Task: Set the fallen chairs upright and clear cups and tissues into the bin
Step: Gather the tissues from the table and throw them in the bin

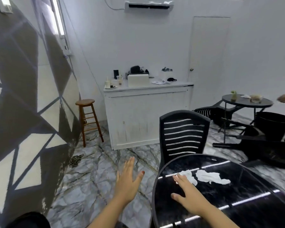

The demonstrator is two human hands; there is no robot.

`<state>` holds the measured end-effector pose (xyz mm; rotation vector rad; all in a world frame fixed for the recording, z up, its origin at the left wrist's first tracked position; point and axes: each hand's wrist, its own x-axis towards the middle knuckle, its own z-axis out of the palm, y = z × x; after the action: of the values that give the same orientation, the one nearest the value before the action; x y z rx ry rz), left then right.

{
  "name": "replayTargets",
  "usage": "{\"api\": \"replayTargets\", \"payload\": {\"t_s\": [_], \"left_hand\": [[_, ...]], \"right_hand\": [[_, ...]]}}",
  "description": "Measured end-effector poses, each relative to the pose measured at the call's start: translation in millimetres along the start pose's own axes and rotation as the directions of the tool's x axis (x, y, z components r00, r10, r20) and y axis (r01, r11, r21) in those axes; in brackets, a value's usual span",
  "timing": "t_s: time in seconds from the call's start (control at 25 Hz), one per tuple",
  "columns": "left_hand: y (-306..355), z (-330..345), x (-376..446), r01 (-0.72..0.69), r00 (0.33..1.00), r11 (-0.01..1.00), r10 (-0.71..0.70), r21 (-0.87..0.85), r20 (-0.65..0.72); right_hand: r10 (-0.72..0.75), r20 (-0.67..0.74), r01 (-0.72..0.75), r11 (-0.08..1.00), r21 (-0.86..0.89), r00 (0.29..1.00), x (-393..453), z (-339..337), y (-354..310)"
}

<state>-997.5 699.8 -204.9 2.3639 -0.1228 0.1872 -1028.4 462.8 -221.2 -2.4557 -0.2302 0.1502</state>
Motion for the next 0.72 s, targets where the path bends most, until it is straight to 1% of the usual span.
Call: {"api": "replayTargets", "payload": {"t_s": [0.08, 0.16, 0.32, 0.4, 0.48, 0.56, 0.72], "left_hand": [[27.9, 28.2, 18.2, -0.054, 0.998, 0.998, 0.055, -0.011, 0.035], [56.2, 58.4, 39.5, -0.098, 0.993, 0.995, 0.099, -0.019, 0.063], [98.3, 121.0, 74.4, -0.141, 0.983, 0.99, 0.143, -0.027, 0.118], [112.3, 154.1, 84.5, -0.154, 0.977, 0.988, 0.157, -0.03, 0.147], [116.2, 183.6, 88.9, -0.142, 0.972, 0.989, 0.148, -0.041, 0.183], [107.1, 207.5, 89.0, -0.112, 0.964, 0.993, 0.118, -0.036, 0.238], [72.9, 241.7, 96.3, -0.057, 0.95, 0.998, 0.054, 0.001, 0.308]], "right_hand": [[0.041, -0.069, -0.039, 0.999, 0.034, 0.997, -2.2, -24.0, 31.8], [0.099, -0.106, -0.095, 0.995, 0.037, 0.99, 2.4, -50.8, 69.3], [0.168, -0.115, -0.163, 0.985, 0.047, 0.979, 16.1, -94.5, 138.0], [0.191, -0.096, -0.188, 0.981, 0.038, 0.977, 22.9, -109.3, 172.2], [0.219, -0.071, -0.218, 0.976, 0.031, 0.973, 32.1, -117.5, 202.3], [0.243, -0.04, -0.24, 0.969, 0.066, 0.969, 42.7, -114.3, 223.5], [0.261, -0.012, -0.257, 0.959, 0.122, 0.965, 61.0, -91.3, 242.1]]}}
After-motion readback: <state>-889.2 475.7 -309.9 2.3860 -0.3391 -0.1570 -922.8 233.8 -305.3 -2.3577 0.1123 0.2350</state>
